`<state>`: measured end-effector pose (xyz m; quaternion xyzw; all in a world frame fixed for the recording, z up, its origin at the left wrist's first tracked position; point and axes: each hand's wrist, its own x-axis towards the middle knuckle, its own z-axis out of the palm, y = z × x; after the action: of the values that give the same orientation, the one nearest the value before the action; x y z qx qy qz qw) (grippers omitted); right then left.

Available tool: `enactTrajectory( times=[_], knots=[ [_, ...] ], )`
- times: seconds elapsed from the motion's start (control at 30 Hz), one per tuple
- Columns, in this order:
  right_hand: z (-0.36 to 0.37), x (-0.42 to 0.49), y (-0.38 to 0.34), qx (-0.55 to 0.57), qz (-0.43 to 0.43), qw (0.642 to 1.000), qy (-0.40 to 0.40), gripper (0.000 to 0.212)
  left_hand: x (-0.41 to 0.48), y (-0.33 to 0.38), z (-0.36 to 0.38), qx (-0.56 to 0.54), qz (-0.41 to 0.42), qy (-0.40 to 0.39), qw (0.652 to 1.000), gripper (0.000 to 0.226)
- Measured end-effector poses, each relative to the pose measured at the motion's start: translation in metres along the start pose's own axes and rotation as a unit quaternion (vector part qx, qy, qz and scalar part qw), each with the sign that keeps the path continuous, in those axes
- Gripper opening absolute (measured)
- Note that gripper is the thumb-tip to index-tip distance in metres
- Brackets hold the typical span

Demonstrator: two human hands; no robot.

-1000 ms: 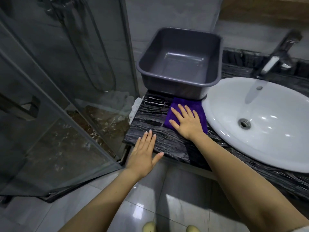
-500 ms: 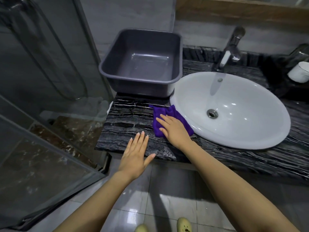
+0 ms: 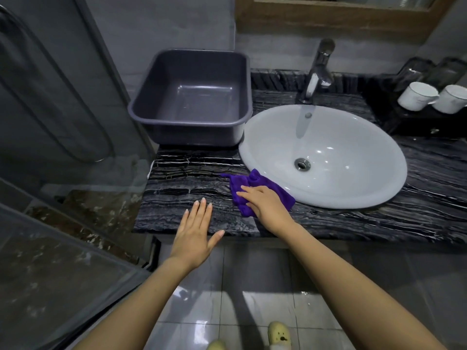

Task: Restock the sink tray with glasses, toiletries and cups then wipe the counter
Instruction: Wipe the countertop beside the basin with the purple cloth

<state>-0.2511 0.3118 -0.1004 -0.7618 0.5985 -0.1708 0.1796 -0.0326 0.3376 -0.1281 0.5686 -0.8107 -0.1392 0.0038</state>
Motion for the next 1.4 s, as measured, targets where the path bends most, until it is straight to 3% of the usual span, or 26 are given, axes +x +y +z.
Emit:
enactTrajectory(
  times=[0.2, 0.37, 0.47, 0.57, 0.67, 0.83, 1.4],
  knots=[
    [-0.027, 0.001, -0.002, 0.049, 0.010, 0.999, -0.013, 0.031, 0.001, 0.004, -0.002, -0.002, -0.011, -0.002, 1.000, 0.117],
    [-0.064, -0.029, 0.015, 0.077, -0.004, 0.993, 0.095, 0.032, -0.003, 0.014, 0.006, 0.015, 0.013, 0.003, 1.000, 0.105],
    [-0.065, -0.050, 0.034, 0.045, -0.016, 0.998, 0.028, 0.038, -0.003, 0.015, 0.008, 0.014, 0.012, 0.010, 1.000, 0.094],
    [-0.051, -0.064, 0.054, -0.138, -0.071, 0.985, -0.070, 0.054, -0.004, 0.015, 0.009, 0.007, 0.008, 0.015, 1.000, 0.091],
    [-0.048, -0.064, 0.064, -0.236, -0.104, 0.962, -0.089, 0.055, -0.004, 0.014, 0.010, 0.013, 0.011, 0.017, 1.000, 0.091],
    [-0.026, -0.054, 0.057, -0.223, -0.132, 0.957, -0.130, 0.058, -0.005, 0.016, 0.011, 0.020, 0.009, 0.031, 0.999, 0.089],
    [0.013, 0.048, 0.019, -0.191, -0.109, 0.970, -0.107, 0.058, -0.006, 0.017, 0.005, 0.013, 0.008, 0.034, 0.999, 0.081]
  ],
)
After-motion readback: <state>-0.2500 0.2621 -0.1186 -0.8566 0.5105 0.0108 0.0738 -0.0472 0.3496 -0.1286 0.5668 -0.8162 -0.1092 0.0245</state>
